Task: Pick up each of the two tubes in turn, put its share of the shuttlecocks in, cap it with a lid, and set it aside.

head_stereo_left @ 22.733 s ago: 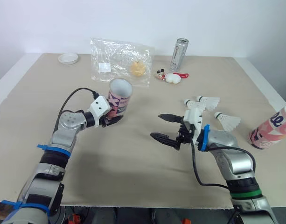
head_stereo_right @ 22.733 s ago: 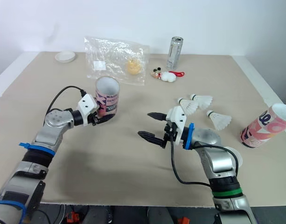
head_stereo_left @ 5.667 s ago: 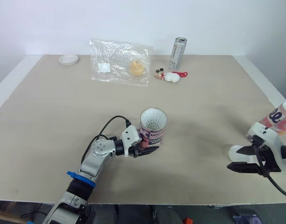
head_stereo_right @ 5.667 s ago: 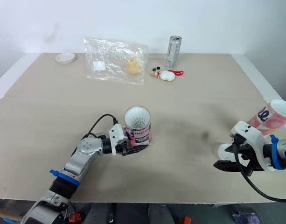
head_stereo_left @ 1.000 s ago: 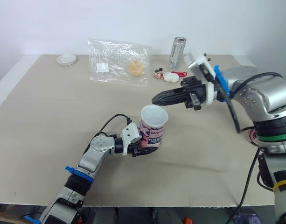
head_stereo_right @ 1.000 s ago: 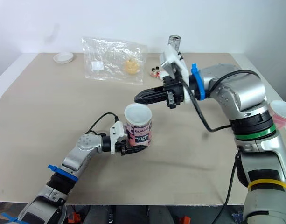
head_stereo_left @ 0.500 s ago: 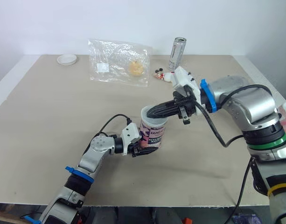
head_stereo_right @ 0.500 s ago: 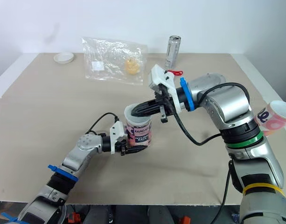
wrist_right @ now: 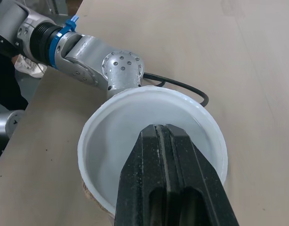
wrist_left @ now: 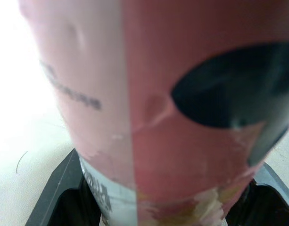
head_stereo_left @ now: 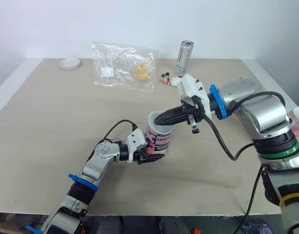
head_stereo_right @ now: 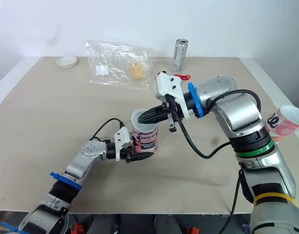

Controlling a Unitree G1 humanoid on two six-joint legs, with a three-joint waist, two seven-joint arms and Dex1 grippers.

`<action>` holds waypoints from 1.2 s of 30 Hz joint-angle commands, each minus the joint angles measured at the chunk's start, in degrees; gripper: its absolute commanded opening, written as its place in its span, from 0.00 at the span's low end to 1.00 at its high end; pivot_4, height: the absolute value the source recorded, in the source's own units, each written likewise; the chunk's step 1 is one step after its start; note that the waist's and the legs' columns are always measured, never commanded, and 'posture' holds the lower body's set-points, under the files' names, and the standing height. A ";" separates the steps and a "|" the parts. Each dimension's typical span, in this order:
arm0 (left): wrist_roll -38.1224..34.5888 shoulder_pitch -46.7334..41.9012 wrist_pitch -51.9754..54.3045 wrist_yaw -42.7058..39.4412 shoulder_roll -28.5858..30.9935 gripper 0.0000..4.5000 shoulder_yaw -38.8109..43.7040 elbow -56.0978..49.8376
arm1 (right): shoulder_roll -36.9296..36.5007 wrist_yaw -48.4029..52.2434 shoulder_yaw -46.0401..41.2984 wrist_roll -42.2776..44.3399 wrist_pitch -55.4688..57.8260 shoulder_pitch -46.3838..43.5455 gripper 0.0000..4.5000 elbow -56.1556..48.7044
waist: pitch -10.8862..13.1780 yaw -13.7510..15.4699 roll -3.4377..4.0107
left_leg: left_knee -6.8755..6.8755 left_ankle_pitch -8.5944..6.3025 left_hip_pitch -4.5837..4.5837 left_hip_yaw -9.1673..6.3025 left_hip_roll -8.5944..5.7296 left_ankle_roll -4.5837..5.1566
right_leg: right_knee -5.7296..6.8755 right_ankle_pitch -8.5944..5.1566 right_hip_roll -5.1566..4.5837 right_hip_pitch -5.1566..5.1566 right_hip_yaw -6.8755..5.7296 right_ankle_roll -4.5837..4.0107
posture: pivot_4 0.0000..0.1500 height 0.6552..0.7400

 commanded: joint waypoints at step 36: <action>1.07 1.34 0.63 -0.14 0.73 0.61 0.20 1.12 | 8.60 2.30 4.15 -4.19 6.29 -2.11 0.01 0.11 | -0.62 -1.58 -0.01 | -0.08 0.00 0.24 0.05 0.13 -0.01 | 0.03 -0.08 0.11 0.10 0.01 -0.35 | 1.00 1.00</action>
